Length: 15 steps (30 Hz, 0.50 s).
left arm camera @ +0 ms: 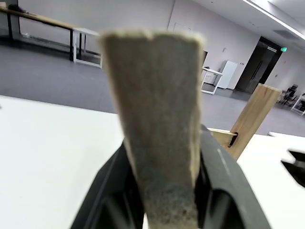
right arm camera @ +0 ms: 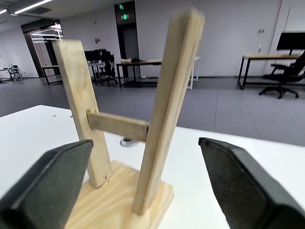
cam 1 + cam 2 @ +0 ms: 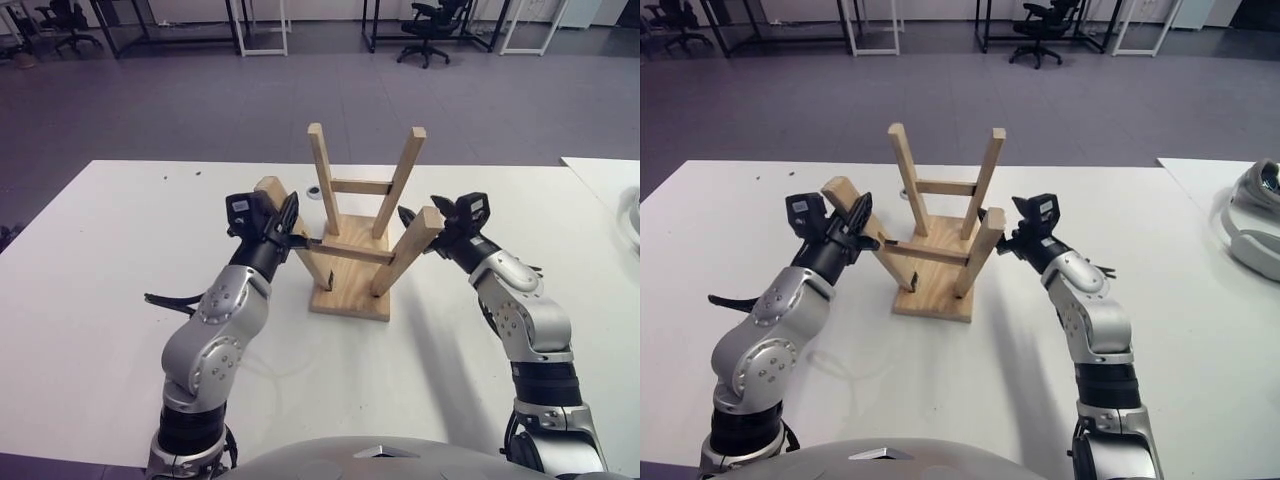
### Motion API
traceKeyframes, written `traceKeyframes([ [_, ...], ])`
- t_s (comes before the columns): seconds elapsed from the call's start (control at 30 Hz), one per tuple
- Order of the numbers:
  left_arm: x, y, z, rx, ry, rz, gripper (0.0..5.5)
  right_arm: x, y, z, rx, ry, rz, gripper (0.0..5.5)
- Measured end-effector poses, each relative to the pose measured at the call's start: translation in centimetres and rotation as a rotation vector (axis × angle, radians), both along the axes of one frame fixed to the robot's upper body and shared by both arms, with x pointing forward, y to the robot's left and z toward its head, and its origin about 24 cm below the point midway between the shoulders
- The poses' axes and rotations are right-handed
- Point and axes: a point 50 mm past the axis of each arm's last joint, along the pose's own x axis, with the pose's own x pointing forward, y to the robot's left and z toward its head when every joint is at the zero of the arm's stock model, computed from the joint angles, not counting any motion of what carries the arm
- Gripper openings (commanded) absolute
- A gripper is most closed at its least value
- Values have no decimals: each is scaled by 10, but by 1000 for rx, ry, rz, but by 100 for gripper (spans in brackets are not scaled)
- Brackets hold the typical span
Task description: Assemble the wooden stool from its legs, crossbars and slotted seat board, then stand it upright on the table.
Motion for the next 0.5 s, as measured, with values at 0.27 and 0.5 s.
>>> traceKeyframes([
  [0.27, -8, 2, -2, 36, -21, 1, 104, -2, -1, 16, -3, -52, -18, 416],
  [0.5, -12, -5, -2, 166, -61, -26, 110, -19, 14, 114, 9, -339, 1, 416],
])
